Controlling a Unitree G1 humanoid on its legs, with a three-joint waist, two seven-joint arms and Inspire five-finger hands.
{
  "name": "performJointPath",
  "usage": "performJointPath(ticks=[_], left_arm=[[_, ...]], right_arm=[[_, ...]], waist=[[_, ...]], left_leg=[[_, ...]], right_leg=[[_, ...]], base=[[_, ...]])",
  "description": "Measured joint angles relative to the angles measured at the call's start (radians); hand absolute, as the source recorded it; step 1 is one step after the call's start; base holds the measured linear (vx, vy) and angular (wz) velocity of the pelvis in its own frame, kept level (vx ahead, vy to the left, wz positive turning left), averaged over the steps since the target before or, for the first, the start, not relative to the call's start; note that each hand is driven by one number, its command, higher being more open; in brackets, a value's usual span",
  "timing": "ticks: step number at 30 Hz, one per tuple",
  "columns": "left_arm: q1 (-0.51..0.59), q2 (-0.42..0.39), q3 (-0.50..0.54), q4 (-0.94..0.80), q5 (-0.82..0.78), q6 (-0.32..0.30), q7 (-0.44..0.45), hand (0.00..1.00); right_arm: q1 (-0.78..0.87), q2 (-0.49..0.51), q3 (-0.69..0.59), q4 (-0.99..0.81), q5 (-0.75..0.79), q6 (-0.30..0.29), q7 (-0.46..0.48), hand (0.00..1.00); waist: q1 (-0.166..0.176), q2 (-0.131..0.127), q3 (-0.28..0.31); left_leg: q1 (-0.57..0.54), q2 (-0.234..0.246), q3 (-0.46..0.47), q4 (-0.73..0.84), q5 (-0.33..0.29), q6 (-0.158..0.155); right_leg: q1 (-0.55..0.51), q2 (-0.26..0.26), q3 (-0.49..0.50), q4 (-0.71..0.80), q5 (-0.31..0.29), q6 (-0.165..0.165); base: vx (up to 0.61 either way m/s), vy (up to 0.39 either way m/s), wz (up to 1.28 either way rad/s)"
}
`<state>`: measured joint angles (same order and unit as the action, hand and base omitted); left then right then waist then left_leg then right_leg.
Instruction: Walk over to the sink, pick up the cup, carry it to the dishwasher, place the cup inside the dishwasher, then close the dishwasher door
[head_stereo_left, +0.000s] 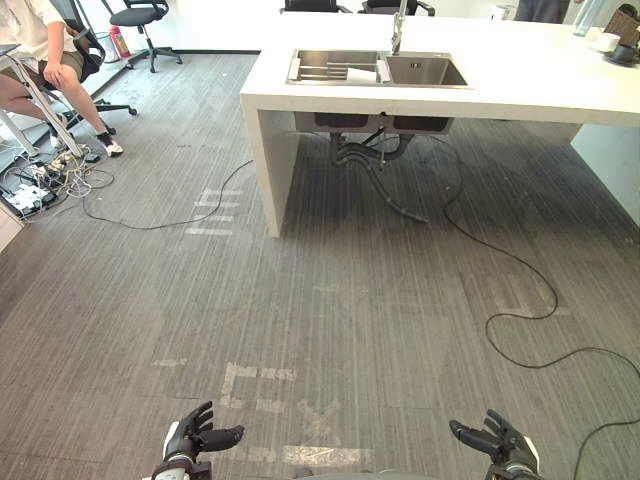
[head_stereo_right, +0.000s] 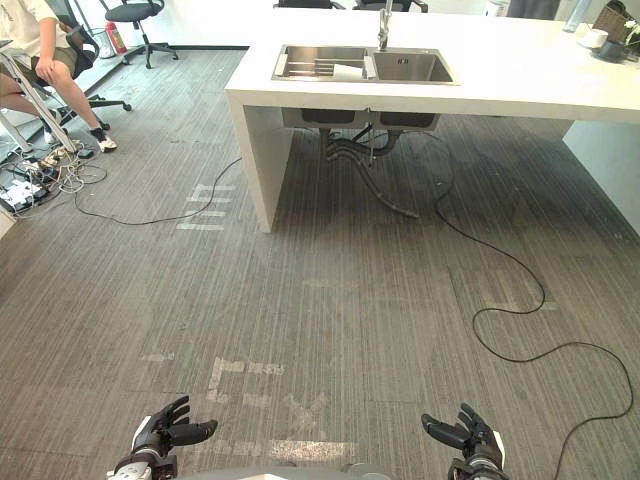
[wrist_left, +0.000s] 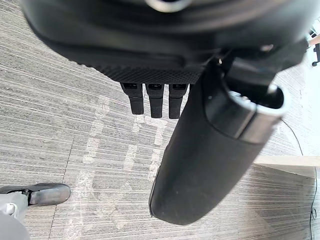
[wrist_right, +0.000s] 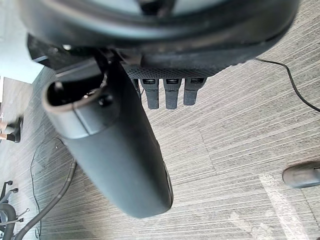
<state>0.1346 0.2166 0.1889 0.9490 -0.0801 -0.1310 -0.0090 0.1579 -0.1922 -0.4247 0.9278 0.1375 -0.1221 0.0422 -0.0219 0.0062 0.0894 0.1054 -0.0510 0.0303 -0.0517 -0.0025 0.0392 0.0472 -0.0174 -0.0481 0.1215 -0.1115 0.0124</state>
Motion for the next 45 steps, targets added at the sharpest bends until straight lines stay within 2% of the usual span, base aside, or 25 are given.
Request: performJointPath(ticks=[10, 13, 17, 19, 20, 21, 22, 23, 24, 25, 27, 29, 30, 31, 32, 33, 34, 35, 36, 37, 39, 40, 42, 43, 45], left_arm=[[0.007, 0.0, -0.002, 0.0, -0.001, 0.0, 0.0, 0.9], [0.01, 0.0, -0.002, 0.0, -0.009, 0.0, 0.0, 0.9], [0.007, -0.001, -0.002, -0.007, -0.021, 0.0, 0.004, 0.9], [-0.006, -0.003, -0.003, -0.01, -0.022, 0.0, 0.004, 0.9], [-0.008, -0.003, -0.012, -0.017, -0.024, 0.0, 0.005, 0.9], [-0.008, -0.005, -0.024, -0.028, -0.029, 0.0, 0.006, 0.9], [-0.005, -0.006, -0.038, -0.044, -0.042, 0.0, 0.008, 0.9], [-0.005, -0.004, -0.042, -0.053, -0.045, 0.0, 0.008, 0.9], [-0.006, 0.0, -0.043, -0.069, -0.049, 0.001, 0.012, 0.9], [-0.007, -0.001, -0.043, -0.08, -0.057, 0.001, 0.021, 0.9], [-0.021, -0.001, -0.042, -0.082, -0.062, 0.0, 0.027, 0.9], [-0.039, -0.006, -0.043, -0.081, -0.08, 0.0, 0.03, 0.9], [-0.049, -0.01, -0.044, -0.08, -0.088, 0.0, 0.032, 0.9], [-0.058, -0.007, -0.045, -0.08, -0.088, -0.003, 0.033, 0.9], [-0.061, -0.002, -0.047, -0.078, -0.088, -0.005, 0.034, 0.9], [-0.059, -0.004, -0.047, -0.067, -0.088, -0.006, 0.036, 0.9], [-0.056, -0.02, -0.045, -0.064, -0.087, -0.007, 0.039, 0.9], [-0.059, -0.03, -0.04, -0.065, -0.087, -0.007, 0.04, 0.9], [-0.059, -0.049, -0.038, -0.074, -0.087, -0.007, 0.043, 0.9], [-0.05, -0.069, -0.038, -0.093, -0.087, -0.008, 0.043, 0.9], [-0.039, -0.083, -0.04, -0.118, -0.088, -0.008, 0.039, 0.9], [-0.042, -0.099, -0.042, -0.13, -0.088, -0.008, 0.036, 0.9], [-0.041, -0.119, -0.043, -0.164, -0.088, -0.007, 0.035, 0.9], [-0.04, -0.123, -0.054, -0.191, -0.088, -0.007, 0.036, 0.9], [-0.029, -0.121, -0.071, -0.241, -0.097, -0.007, 0.038, 0.9]], right_arm=[[-0.001, -0.003, 0.001, 0.0, 0.0, 0.0, 0.001, 0.9], [-0.006, -0.007, 0.001, 0.0, 0.0, 0.001, 0.001, 0.9], [-0.028, -0.015, 0.001, 0.0, 0.013, 0.002, -0.003, 0.9], [-0.045, -0.02, 0.001, -0.003, 0.023, 0.002, -0.007, 0.9], [-0.051, -0.024, 0.001, -0.003, 0.023, 0.002, -0.008, 0.9], [-0.054, -0.026, 0.001, -0.003, 0.023, 0.002, -0.009, 0.9], [-0.058, -0.026, 0.003, -0.004, 0.023, 0.003, -0.01, 0.9], [-0.058, -0.024, 0.009, -0.003, 0.023, 0.003, -0.011, 0.9], [-0.061, -0.021, 0.033, -0.003, 0.023, 0.007, -0.01, 0.9], [-0.07, -0.021, 0.057, -0.003, 0.023, 0.012, -0.008, 0.9], [-0.082, -0.023, 0.078, -0.003, 0.023, 0.012, -0.008, 0.9], [-0.104, -0.032, 0.086, -0.002, 0.023, 0.012, -0.006, 0.9], [-0.111, -0.043, 0.089, -0.003, 0.023, 0.012, -0.006, 0.9], [-0.109, -0.048, 0.089, -0.004, 0.023, 0.012, -0.007, 0.9], [-0.104, -0.051, 0.089, -0.003, 0.023, 0.012, -0.009, 0.9], [-0.089, -0.053, 0.088, -0.003, 0.023, 0.012, -0.014, 0.9], [-0.083, -0.057, 0.087, -0.004, 0.023, 0.012, -0.018, 0.9], [-0.083, -0.056, 0.088, -0.007, 0.023, 0.012, -0.019, 0.9], [-0.075, -0.05, 0.091, -0.021, 0.023, 0.013, -0.019, 0.9], [-0.058, -0.037, 0.102, -0.049, 0.023, 0.013, -0.023, 0.9], [-0.048, -0.025, 0.132, -0.075, 0.033, 0.012, -0.026, 0.9], [-0.04, -0.01, 0.137, -0.118, 0.04, 0.005, -0.03, 0.9], [-0.04, -0.004, 0.136, -0.153, 0.052, -0.005, -0.032, 0.9], [-0.041, -0.001, 0.135, -0.161, 0.063, -0.01, -0.033, 0.9], [-0.042, 0.002, 0.134, -0.158, 0.066, -0.009, -0.037, 0.9]], waist=[[0.0, 0.002, -0.002], [0.0, 0.002, -0.002], [0.002, 0.004, 0.0], [0.003, 0.003, 0.005], [0.004, 0.002, 0.008], [0.005, 0.004, 0.012], [0.004, 0.01, 0.021], [0.005, 0.013, 0.026], [0.005, 0.011, 0.044], [0.004, 0.014, 0.05], [-0.003, 0.021, 0.058], [-0.022, 0.049, 0.085], [-0.032, 0.063, 0.095], [-0.034, 0.055, 0.094], [-0.035, 0.042, 0.091], [-0.045, 0.028, 0.079], [-0.052, 0.044, 0.076], [-0.052, 0.048, 0.078], [-0.048, 0.057, 0.083], [-0.044, 0.063, 0.087], [-0.033, 0.053, 0.095], [-0.014, 0.035, 0.104], [-0.001, 0.031, 0.107], [0.01, 0.026, 0.11], [0.026, 0.022, 0.113]], left_leg=[[-0.019, 0.0, 0.017, 0.006, -0.016, -0.008], [-0.038, 0.001, 0.037, 0.028, -0.035, -0.004], [-0.072, 0.002, 0.065, 0.107, -0.097, -0.002], [-0.104, -0.006, 0.067, 0.172, -0.144, 0.002], [-0.116, -0.014, 0.068, 0.215, -0.183, 0.011], [-0.115, -0.02, 0.069, 0.243, -0.209, 0.017], [-0.103, -0.022, 0.065, 0.268, -0.238, 0.027], [-0.091, -0.022, 0.064, 0.275, -0.24, 0.038], [-0.061, -0.025, 0.061, 0.283, -0.256, 0.05], [-0.035, -0.02, 0.056, 0.278, -0.273, 0.046], [-0.014, -0.002, 0.044, 0.259, -0.279, 0.039], [0.026, 0.042, 0.024, 0.226, -0.288, 0.022], [0.053, 0.067, 0.014, 0.202, -0.294, 0.0], [0.071, 0.071, 0.006, 0.191, -0.304, -0.023], [0.088, 0.069, 0.003, 0.192, -0.318, -0.046], [0.111, 0.074, -0.008, 0.21, -0.337, -0.077], [0.089, 0.104, -0.012, 0.301, -0.342, -0.086], [0.056, 0.118, -0.006, 0.389, -0.341, -0.088], [-0.036, 0.16, 0.007, 0.633, -0.298, -0.119], [-0.127, 0.217, 0.012, 0.899, -0.255, -0.128], [-0.212, 0.28, 0.045, 1.124, -0.255, -0.128], [-0.285, 0.319, 0.098, 1.205, -0.26, -0.119], [-0.366, 0.329, 0.142, 1.181, -0.269, -0.103], [-0.421, 0.323, 0.172, 1.101, -0.274, -0.095], [-0.469, 0.271, 0.194, 0.892, -0.276, -0.087]], right_leg=[[-0.03, 0.0, 0.014, 0.026, -0.012, -0.002], [-0.049, 0.0, 0.026, 0.038, -0.022, -0.002], [-0.06, -0.002, 0.052, 0.048, -0.04, 0.009], [-0.095, -0.013, 0.058, 0.119, -0.084, 0.022], [-0.123, -0.027, 0.057, 0.198, -0.129, 0.043], [-0.149, -0.036, 0.055, 0.286, -0.159, 0.067], [-0.208, -0.043, 0.044, 0.442, -0.17, 0.082], [-0.248, -0.049, 0.035, 0.532, -0.171, 0.085], [-0.302, -0.059, 0.021, 0.666, -0.184, 0.074], [-0.358, -0.063, -0.008, 0.696, -0.212, 0.051], [-0.409, -0.057, -0.044, 0.641, -0.22, 0.043], [-0.453, -0.027, -0.081, 0.511, -0.206, 0.039], [-0.476, -0.014, -0.089, 0.398, -0.153, 0.04], [-0.49, -0.015, -0.077, 0.308, -0.083, 0.039], [-0.502, -0.021, -0.058, 0.283, -0.023, 0.024], [-0.502, -0.031, -0.055, 0.328, 0.08, -0.024], [-0.493, -0.017, -0.077, 0.37, 0.025, -0.057], [-0.476, -0.009, -0.088, 0.371, 0.007, -0.065], [-0.416, 0.014, -0.107, 0.354, -0.026, -0.089], [-0.332, 0.047, -0.124, 0.313, -0.045, -0.114], [-0.215, 0.08, -0.121, 0.25, -0.056, -0.132], [-0.118, 0.085, -0.107, 0.191, -0.066, -0.147], [-0.046, 0.084, -0.089, 0.127, -0.069, -0.152], [-0.001, 0.081, -0.076, 0.087, -0.074, -0.16], [0.064, 0.061, -0.065, 0.039, -0.087, -0.173]], base=[[0.0, -0.004, -0.04], [0.05, -0.001, -0.15], [0.1, 0.018, -0.17], [0.1, 0.035, -0.07], [0.13, 0.051, -0.02], [0.17, 0.066, -0.01], [0.17, 0.056, 0.01], [0.23, 0.039, 0.05], [0.34, 0.027, 0.04], [0.3, 0.017, 0.03], [0.29, -0.021, 0.15], [0.45, -0.104, 0.28], [0.51, -0.144, 0.31], [0.47, -0.14, 0.35], [0.56, -0.205, 0.42], [0.6, -0.258, 0.41], [0.61, -0.27, 0.35], [0.6, -0.283, 0.25], [0.6, -0.277, 0.24], [0.59, -0.276, 0.2], [0.48, -0.211, -0.01], [0.48, -0.195, -0.13], [0.44, -0.135, -0.17], [0.44, -0.036, -0.17], [0.38, 0.036, -0.13]])
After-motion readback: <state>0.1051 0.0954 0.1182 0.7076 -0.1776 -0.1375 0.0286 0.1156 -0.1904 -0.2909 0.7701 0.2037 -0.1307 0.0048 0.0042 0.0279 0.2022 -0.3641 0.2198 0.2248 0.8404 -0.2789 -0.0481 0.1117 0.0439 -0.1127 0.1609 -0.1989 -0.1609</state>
